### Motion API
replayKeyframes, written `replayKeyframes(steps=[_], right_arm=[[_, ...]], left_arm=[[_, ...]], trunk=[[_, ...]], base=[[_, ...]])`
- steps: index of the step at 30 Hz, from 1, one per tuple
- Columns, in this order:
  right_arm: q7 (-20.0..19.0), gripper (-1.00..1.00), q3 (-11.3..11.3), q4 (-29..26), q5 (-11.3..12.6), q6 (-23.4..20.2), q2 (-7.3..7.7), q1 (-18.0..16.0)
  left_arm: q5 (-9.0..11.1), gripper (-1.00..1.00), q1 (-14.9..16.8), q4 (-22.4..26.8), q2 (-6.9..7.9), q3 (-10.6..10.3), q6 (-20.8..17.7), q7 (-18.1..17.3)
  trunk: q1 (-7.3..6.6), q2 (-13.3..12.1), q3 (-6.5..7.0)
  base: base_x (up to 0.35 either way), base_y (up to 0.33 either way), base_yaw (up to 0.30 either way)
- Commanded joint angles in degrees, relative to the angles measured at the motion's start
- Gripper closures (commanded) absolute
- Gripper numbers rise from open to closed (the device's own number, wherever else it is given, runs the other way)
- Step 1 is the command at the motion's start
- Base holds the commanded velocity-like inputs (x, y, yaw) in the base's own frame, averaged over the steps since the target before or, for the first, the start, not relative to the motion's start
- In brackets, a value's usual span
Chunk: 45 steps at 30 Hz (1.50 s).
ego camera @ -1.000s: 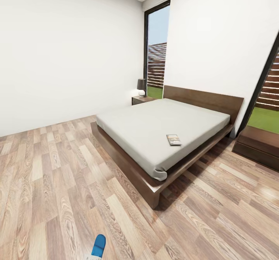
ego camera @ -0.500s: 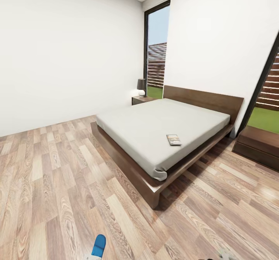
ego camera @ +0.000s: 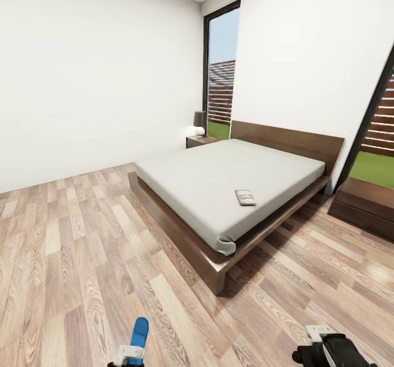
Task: In the bedroom, move the book from the bed onto either nightstand, and place the two sandals side by side next to the bed.
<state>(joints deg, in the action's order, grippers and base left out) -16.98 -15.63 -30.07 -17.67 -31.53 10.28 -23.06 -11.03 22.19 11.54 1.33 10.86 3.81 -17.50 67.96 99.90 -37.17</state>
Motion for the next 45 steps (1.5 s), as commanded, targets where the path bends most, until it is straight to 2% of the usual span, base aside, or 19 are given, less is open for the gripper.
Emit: replayKeyframes(steps=[1, 2, 3, 5, 6, 8, 11, 13, 16, 18, 20, 23, 27, 35, 43, 44, 45], right_arm=[[-0.5, -1.0, -0.3, -0.2, -0.7, -0.4, -0.06, 0.0], [-0.5, -1.0, -0.3, -0.2, -0.7, -0.5, -0.1, 0.0], [-0.4, -1.0, -0.3, -0.3, -0.7, -0.6, -0.12, 0.0], [-0.5, -1.0, -0.3, -0.3, -0.7, -0.7, -0.15, -0.1], [-0.5, -1.0, -0.3, -0.3, -0.7, -0.7, -0.16, -0.1], [-0.5, -1.0, -0.3, -0.3, -0.7, -0.7, -0.17, -0.1], [-0.5, -1.0, -0.3, -0.2, -0.7, -0.7, -0.17, -0.1], [-0.5, -1.0, -0.2, -0.2, -0.8, -0.7, -0.18, -0.1], [-0.5, -1.0, -0.2, -0.2, -0.8, -0.7, -0.15, -0.1], [-0.6, -1.0, -0.2, -0.2, -0.8, -0.7, -0.11, -0.1], [-0.7, -1.0, -0.2, -0.2, -0.8, -0.7, -0.1, -0.1], [-0.7, -1.0, -0.2, -0.2, -0.7, -0.8, -0.09, -0.1], [-0.8, -1.0, -0.2, -0.2, -0.7, -0.8, -0.09, -0.1], [-0.9, -1.0, -0.2, -0.3, -0.7, -0.8, 0.36, -0.1], [-1.2, -1.0, -0.3, -0.3, -0.6, -0.9, 3.14, -0.1], [-2.6, -1.0, -0.3, -0.3, -0.5, -0.9, 5.67, -0.1], [-5.1, -1.0, -0.3, -0.3, -0.5, -0.9, 6.98, -0.1]], left_arm=[[1.1, 1.0, 0.1, 2.3, -0.01, 0.4, -0.1, -1.5], [2.9, 1.0, 0.1, 4.8, -0.01, 0.4, -0.9, -2.8], [3.7, 1.0, 0.1, 6.1, -0.01, 0.4, -1.6, -3.6], [6.8, 1.0, 0.3, 11.9, -0.11, 0.4, -7.4, -7.6], [7.4, 1.0, 0.3, 13.3, -0.18, 0.4, -9.2, -8.8], [9.0, 1.0, 0.6, 18.9, -0.34, 0.4, -15.8, -14.1], [9.9, 1.0, 0.8, 27.1, -0.34, 0.3, -22.7, -21.2], [10.1, 1.0, 0.8, 30.1, -0.25, 0.3, -25.2, -24.0], [10.1, 1.0, 0.8, 32.1, 0.01, 0.4, -27.0, -28.7], [10.0, 1.0, 0.8, 32.9, 0.15, 0.4, -27.6, -34.3], [9.8, 1.0, 0.8, 33.3, 0.2, 0.4, -27.9, -37.0], [9.7, 1.0, 0.8, 33.5, 0.26, 0.4, -28.1, -39.0], [9.6, 1.0, 0.8, 33.5, 0.32, 0.5, -28.2, -39.7], [9.6, 1.0, 0.8, 33.5, 0.31, 0.5, -28.2, -39.8], [9.6, 1.0, 0.8, 33.5, 0.34, 0.5, -28.2, -39.6], [9.5, 1.0, 0.8, 33.5, 0.34, 0.5, -28.2, -39.6], [9.6, 1.0, 0.8, 33.5, 0.34, 0.5, -28.2, -39.6]], trunk=[[-0.01, 0.0, -0.06], [-0.01, 0.0, -0.06], [-0.01, 0.0, -0.06], [-0.01, 0.0, -0.06], [-0.01, 0.0, -0.06], [-0.01, 0.0, -0.06], [-0.01, 0.0, -0.06], [-0.01, 0.0, -0.06], [-0.01, 0.0, -0.06], [-0.01, 0.0, -0.06], [-0.01, 0.0, -0.06], [-0.01, 0.0, -0.06], [-0.01, 0.0, -0.06], [1.75, 3.2, -1.5], [3.51, 6.4, -2.93], [3.73, 6.8, -3.11], [3.95, 7.2, -3.29]], base=[[0.0, 0.0, 0.0], [0.0, 0.0, 0.0], [0.0, 0.0, 0.0], [0.0, 0.0, 0.0], [0.0, 0.0, 0.0], [0.0, 0.0, 0.0], [0.0, 0.0, 0.0], [0.0, 0.0, 0.0], [0.0, 0.0, 0.0], [0.0, 0.0, 0.0], [0.0, 0.0, 0.0], [0.0, 0.0, 0.0], [0.0, 0.0, 0.0], [0.0, 0.0, 0.0], [0.0, 0.0, 0.0], [0.0, 0.0, 0.0], [0.0, 0.0, 0.0]])
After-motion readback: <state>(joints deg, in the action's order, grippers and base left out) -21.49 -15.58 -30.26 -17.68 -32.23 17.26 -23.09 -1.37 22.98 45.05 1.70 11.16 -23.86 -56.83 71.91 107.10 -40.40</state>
